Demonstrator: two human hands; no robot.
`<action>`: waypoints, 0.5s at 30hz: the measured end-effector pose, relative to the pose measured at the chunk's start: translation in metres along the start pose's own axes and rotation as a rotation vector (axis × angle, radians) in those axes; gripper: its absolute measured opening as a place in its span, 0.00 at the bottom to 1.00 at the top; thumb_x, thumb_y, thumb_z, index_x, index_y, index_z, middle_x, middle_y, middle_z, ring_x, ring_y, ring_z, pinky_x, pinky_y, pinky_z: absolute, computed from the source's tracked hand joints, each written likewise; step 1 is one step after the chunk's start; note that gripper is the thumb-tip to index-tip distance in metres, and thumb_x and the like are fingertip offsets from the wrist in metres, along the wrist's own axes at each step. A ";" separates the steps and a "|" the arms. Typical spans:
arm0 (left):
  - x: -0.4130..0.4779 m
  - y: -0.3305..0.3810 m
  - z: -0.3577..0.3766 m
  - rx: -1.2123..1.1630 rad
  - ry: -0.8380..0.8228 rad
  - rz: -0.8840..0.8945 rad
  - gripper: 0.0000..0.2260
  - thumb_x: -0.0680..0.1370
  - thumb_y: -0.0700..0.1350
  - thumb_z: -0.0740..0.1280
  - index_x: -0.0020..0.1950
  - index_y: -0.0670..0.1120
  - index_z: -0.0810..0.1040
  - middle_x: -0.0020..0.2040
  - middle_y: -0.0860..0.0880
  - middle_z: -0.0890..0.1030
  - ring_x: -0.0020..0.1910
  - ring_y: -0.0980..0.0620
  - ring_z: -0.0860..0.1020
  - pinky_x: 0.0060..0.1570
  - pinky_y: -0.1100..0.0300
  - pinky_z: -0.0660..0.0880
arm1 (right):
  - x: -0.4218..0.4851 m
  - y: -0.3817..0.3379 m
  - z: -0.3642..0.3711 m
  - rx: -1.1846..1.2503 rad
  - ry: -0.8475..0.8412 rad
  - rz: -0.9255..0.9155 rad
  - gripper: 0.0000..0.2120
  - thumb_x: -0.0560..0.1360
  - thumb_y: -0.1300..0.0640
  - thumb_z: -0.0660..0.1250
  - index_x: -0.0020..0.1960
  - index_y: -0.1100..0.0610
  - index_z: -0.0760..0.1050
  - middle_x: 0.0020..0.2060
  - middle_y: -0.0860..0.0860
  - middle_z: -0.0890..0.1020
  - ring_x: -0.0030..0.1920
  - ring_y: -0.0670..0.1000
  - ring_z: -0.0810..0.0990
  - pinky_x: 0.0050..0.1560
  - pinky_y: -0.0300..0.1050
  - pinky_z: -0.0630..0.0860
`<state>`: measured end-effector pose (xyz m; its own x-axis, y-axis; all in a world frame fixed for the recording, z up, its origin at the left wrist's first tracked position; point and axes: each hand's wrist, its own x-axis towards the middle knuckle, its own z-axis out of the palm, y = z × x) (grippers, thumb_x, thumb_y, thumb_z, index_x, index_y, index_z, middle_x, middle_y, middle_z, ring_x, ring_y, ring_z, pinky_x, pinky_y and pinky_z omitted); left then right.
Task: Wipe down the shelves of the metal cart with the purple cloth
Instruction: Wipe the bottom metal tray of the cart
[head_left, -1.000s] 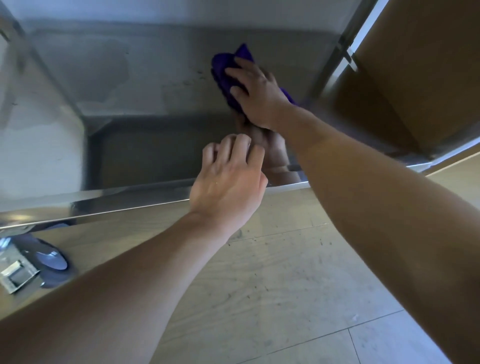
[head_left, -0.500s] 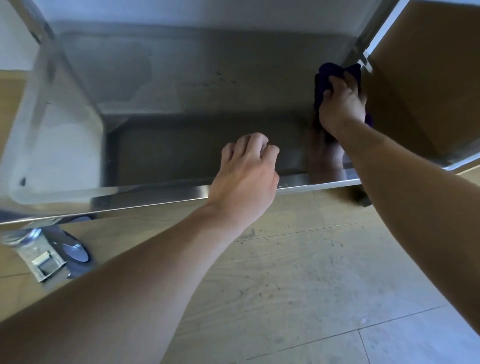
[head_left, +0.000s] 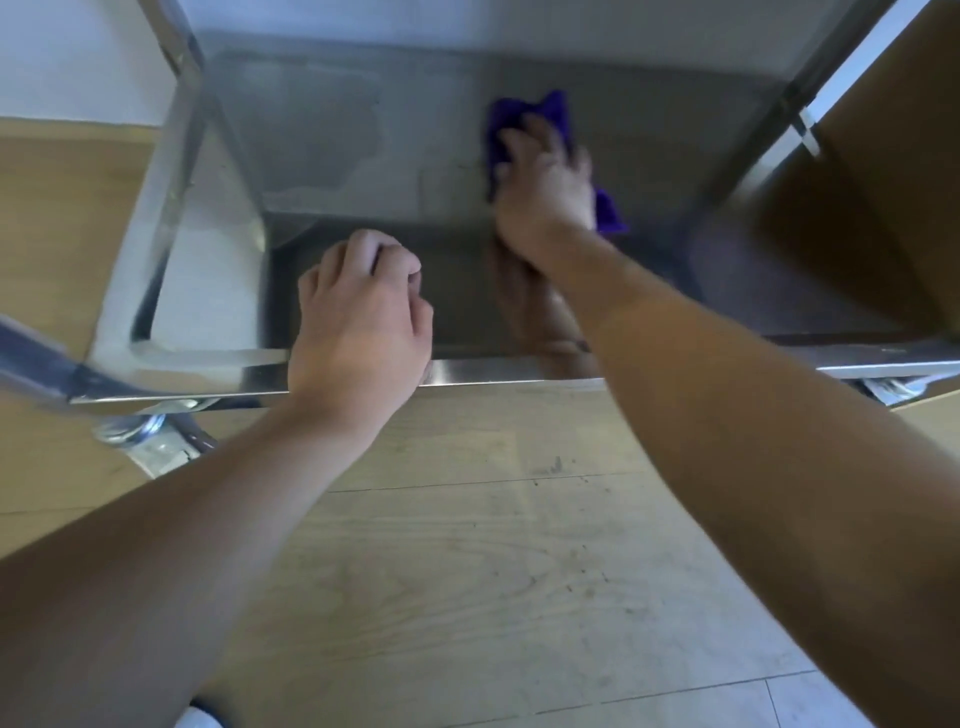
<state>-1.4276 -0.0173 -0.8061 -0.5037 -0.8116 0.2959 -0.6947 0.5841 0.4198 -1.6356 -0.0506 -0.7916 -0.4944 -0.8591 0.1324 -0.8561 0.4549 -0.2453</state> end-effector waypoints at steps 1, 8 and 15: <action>0.001 0.003 -0.001 -0.005 0.006 -0.003 0.10 0.75 0.43 0.57 0.47 0.44 0.76 0.55 0.46 0.75 0.58 0.44 0.73 0.59 0.47 0.69 | -0.007 -0.026 0.002 0.012 -0.028 -0.118 0.20 0.81 0.54 0.54 0.72 0.52 0.66 0.76 0.48 0.61 0.76 0.51 0.56 0.74 0.47 0.53; 0.000 0.005 -0.001 0.008 -0.010 0.009 0.08 0.76 0.41 0.59 0.49 0.44 0.76 0.55 0.46 0.74 0.59 0.44 0.72 0.61 0.48 0.68 | 0.008 0.003 0.007 0.089 -0.027 -0.208 0.20 0.81 0.55 0.54 0.73 0.49 0.66 0.76 0.49 0.62 0.74 0.53 0.62 0.71 0.45 0.58; 0.000 0.006 0.000 0.071 -0.006 0.034 0.11 0.76 0.43 0.56 0.50 0.43 0.77 0.55 0.44 0.75 0.56 0.42 0.73 0.59 0.47 0.69 | 0.002 0.079 -0.017 0.099 0.045 0.211 0.21 0.81 0.56 0.53 0.73 0.49 0.66 0.76 0.47 0.60 0.73 0.57 0.62 0.69 0.44 0.59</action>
<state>-1.4317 -0.0133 -0.8031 -0.5309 -0.7913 0.3034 -0.7117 0.6107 0.3472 -1.7068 -0.0122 -0.7940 -0.6690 -0.7350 0.1104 -0.7153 0.5963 -0.3643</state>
